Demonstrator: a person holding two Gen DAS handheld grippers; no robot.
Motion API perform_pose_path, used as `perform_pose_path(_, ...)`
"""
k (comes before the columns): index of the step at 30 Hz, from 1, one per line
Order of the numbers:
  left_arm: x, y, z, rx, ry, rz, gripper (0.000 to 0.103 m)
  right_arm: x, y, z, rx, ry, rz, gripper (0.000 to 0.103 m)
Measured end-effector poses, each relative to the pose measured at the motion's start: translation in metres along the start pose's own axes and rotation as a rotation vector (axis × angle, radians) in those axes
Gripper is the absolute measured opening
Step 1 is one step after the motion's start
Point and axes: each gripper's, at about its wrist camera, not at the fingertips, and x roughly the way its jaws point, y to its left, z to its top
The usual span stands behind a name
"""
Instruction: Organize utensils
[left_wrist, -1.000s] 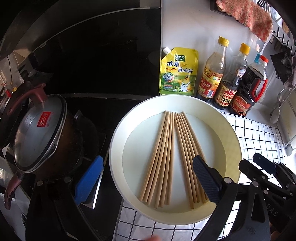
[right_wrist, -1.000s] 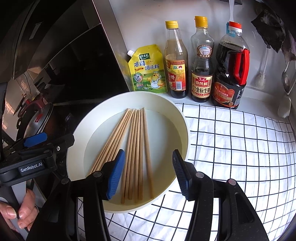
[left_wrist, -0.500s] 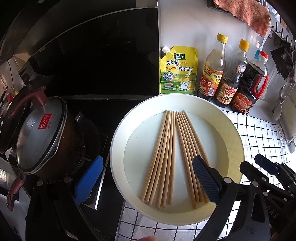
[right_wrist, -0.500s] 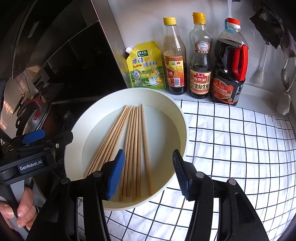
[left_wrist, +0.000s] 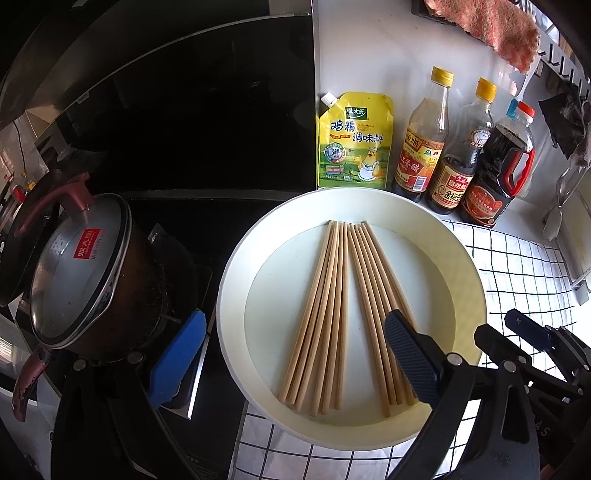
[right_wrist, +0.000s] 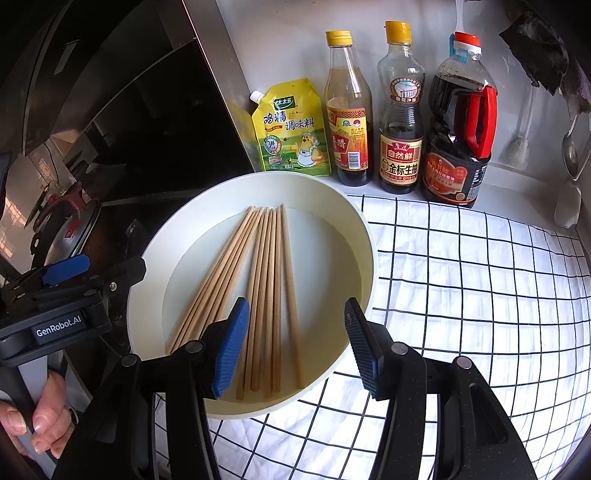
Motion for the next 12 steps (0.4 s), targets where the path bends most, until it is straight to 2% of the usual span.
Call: perform_pose_path(12,-0.0001,-0.0006,-0.0023,-0.016,0.014,-0.006,0.096,0.0012,-0.0004,-0.0009,0.005,-0.002,-0.001,0.055)
